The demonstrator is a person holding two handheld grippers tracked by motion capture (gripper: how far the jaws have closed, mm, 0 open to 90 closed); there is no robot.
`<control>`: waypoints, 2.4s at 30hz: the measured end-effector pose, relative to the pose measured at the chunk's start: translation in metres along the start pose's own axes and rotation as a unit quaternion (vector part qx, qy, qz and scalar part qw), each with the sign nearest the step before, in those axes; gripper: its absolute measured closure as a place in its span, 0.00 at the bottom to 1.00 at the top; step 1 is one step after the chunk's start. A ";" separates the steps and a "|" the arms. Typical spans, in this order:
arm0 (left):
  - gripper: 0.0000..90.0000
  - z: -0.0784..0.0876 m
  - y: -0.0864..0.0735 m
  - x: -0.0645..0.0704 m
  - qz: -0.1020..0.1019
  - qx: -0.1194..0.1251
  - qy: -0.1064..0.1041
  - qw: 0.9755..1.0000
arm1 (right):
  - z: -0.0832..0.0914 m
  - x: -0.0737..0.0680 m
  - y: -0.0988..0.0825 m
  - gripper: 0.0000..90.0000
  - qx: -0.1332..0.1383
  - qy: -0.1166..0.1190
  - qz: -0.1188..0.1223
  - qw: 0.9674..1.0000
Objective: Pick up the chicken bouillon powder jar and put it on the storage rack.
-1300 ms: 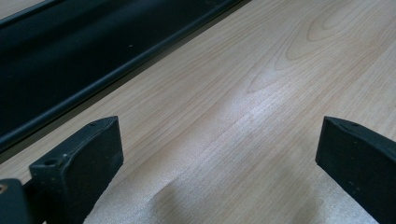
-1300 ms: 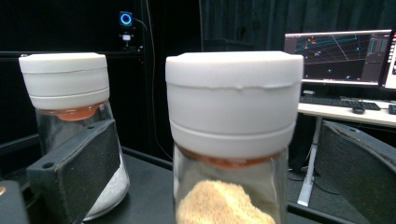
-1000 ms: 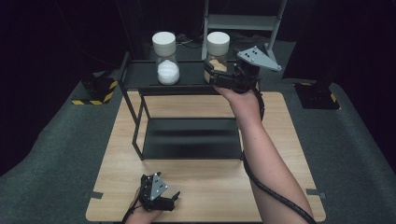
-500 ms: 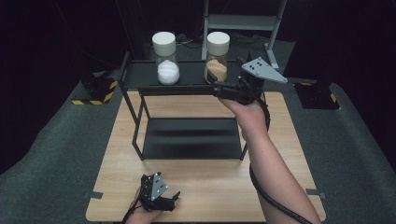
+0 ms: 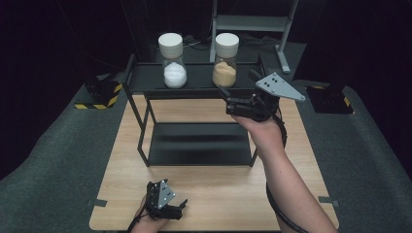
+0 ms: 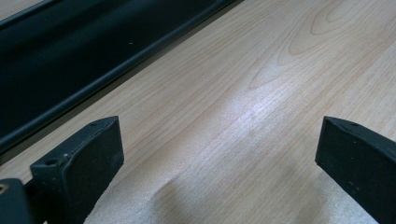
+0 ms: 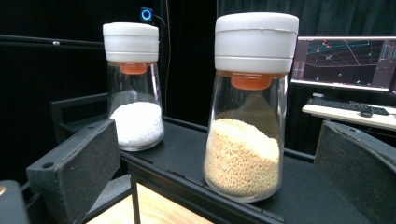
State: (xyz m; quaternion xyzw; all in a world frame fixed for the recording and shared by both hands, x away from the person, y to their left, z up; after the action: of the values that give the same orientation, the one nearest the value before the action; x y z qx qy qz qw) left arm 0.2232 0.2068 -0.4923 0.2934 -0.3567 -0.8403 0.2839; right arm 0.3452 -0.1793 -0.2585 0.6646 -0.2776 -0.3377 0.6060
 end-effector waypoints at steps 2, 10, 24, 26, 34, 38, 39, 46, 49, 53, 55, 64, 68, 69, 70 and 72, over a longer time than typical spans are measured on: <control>0.01 0.000 0.000 0.000 0.001 0.000 0.000 1.000 | 0.002 0.000 -0.001 0.00 0.000 0.002 0.003 1.000; 0.01 0.000 -0.001 0.000 0.001 0.003 -0.001 1.000 | 0.014 -0.006 -0.008 0.00 -0.008 0.009 0.014 1.000; 0.01 0.000 0.000 0.001 -0.004 0.001 0.001 1.000 | 0.035 -0.010 -0.037 0.00 -0.042 0.006 0.046 0.998; 0.01 0.000 0.000 0.001 -0.005 0.001 0.001 1.000 | 0.037 -0.009 -0.043 0.00 -0.048 0.005 0.048 0.998; 0.01 0.000 0.000 0.001 -0.005 0.002 -0.001 1.000 | 0.048 -0.005 -0.072 0.00 -0.071 0.004 0.049 0.996; 0.01 0.000 0.000 0.001 -0.007 0.002 -0.001 1.000 | 0.055 -0.002 -0.087 0.00 -0.085 0.003 0.051 0.995; 0.01 0.000 0.000 0.001 -0.009 0.001 -0.002 1.000 | 0.057 -0.002 -0.091 0.00 -0.087 0.002 0.054 0.995; 0.01 -0.001 0.001 0.002 -0.012 -0.001 -0.001 1.000 | 0.071 0.003 -0.120 0.00 -0.107 0.001 0.055 0.993; 0.01 -0.001 0.001 0.003 -0.013 -0.002 -0.001 1.000 | 0.077 0.006 -0.132 0.00 -0.117 0.000 0.054 0.992; 0.01 -0.001 0.001 0.003 -0.014 -0.003 0.000 1.000 | 0.084 0.009 -0.147 0.00 -0.131 -0.005 0.058 0.990; 0.01 -0.001 0.002 0.003 -0.015 -0.004 0.000 1.000 | 0.087 0.011 -0.154 0.00 -0.139 -0.008 0.058 0.989; 0.01 -0.001 0.003 0.003 -0.018 -0.007 -0.001 1.000 | 0.103 0.018 -0.193 0.00 -0.176 -0.025 0.066 0.982; 0.01 -0.002 0.003 0.003 -0.019 -0.008 0.000 1.000 | 0.111 0.021 -0.207 0.00 -0.191 -0.034 0.065 0.979; 0.01 -0.002 0.003 0.003 -0.019 -0.008 0.000 1.000 | 0.112 0.023 -0.210 0.00 -0.194 -0.036 0.066 0.978; 0.01 -0.002 0.003 0.003 -0.019 -0.008 0.000 1.000 | 0.114 0.023 -0.213 0.00 -0.196 -0.039 0.065 0.978; 0.01 -0.002 0.003 0.003 -0.018 -0.008 0.000 1.000 | 0.117 0.025 -0.216 0.00 -0.202 -0.043 0.069 0.976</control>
State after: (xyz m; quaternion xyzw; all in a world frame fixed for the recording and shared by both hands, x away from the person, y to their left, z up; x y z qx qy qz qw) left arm 0.2229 0.2020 -0.4921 0.2976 -0.3444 -0.8481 0.2710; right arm 0.2601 -0.2469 -0.4803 0.4925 -0.2745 -0.3727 0.7370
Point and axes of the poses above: each handheld gripper's, and its own axes: z roughly backward along the jaws, y roughly out of its top, x roughly to its right, the point moved 5 cm from there along -z, roughly forward along the jaws, and after that the axes turned 9 degrees about -z, right-handed, at the moved point
